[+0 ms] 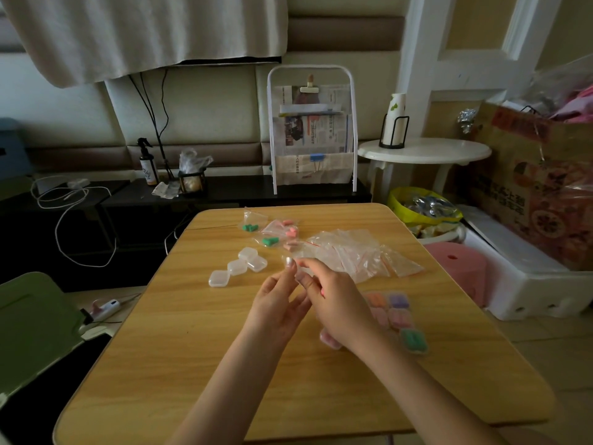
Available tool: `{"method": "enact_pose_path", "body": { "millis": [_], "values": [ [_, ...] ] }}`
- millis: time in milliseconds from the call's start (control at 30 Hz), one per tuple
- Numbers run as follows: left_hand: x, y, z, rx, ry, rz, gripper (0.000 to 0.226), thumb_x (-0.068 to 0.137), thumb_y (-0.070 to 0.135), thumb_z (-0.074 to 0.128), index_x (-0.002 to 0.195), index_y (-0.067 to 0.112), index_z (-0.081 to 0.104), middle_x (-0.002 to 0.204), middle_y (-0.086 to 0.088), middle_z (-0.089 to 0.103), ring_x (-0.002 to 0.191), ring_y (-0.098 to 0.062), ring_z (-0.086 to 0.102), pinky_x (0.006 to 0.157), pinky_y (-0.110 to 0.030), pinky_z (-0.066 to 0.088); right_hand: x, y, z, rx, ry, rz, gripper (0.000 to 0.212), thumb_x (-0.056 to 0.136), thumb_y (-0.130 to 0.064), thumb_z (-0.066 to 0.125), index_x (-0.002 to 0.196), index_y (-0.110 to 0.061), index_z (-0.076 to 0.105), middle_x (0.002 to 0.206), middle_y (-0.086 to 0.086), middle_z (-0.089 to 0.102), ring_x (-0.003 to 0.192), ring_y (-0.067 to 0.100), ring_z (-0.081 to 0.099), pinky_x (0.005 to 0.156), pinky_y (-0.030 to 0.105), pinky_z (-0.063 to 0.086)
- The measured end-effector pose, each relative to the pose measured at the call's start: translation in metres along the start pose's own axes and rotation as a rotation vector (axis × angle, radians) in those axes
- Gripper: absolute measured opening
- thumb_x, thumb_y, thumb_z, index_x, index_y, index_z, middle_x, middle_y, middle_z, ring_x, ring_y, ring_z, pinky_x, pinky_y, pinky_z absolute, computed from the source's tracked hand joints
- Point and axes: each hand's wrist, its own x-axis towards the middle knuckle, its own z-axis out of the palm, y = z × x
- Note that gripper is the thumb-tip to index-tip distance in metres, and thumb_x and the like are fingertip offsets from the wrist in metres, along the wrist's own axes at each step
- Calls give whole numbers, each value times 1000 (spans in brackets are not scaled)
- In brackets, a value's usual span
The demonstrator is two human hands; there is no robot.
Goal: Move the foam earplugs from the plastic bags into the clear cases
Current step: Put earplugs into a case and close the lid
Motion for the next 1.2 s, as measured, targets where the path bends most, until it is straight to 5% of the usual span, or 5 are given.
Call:
{"method": "enact_pose_path", "body": {
  "millis": [300, 467, 833, 933, 1200],
  "values": [
    [0, 3, -2, 70, 50, 63, 36, 80, 18, 68, 112, 6, 55, 80, -9, 70, 64, -19, 69, 61, -28, 59, 2, -2, -2, -142, 90, -27, 37, 103, -36, 35, 137, -27, 49, 63, -11, 57, 56, 5, 55, 54, 24, 47],
    [-1, 3, -1, 97, 28, 48, 40, 70, 23, 70, 102, 5, 57, 73, -8, 70, 61, -18, 67, 58, -27, 58, -1, -4, 2, -344, 188, -129, 31, 101, -19, 43, 129, -16, 55, 71, 3, 67, 55, 16, 59, 41, 11, 20],
    [-13, 13, 3, 287, -220, -181, 39, 70, 9, 66, 106, -4, 59, 96, -20, 68, 81, -31, 71, 73, -37, 60, 12, 35, -17, 66, 227, 121, 25, 101, -22, 45, 86, -23, 66, 60, -6, 59, 43, 5, 44, 43, 19, 30],
    [-11, 6, 2, 225, -178, -222, 23, 79, 1, 62, 98, 3, 51, 91, -24, 68, 84, -37, 69, 75, -43, 58, 10, 30, -25, 246, 128, 263, 32, 102, -34, 39, 94, -21, 68, 83, -13, 66, 74, 11, 63, 70, 33, 52],
    [-1, 0, 2, 400, 51, -20, 9, 94, -2, 51, 93, 6, 48, 95, -26, 65, 75, -31, 70, 68, -37, 59, 9, 29, -24, 583, 67, 353, 33, 102, -18, 36, 125, -30, 55, 72, -15, 41, 64, 1, 37, 61, 18, 33]
  ]
}}
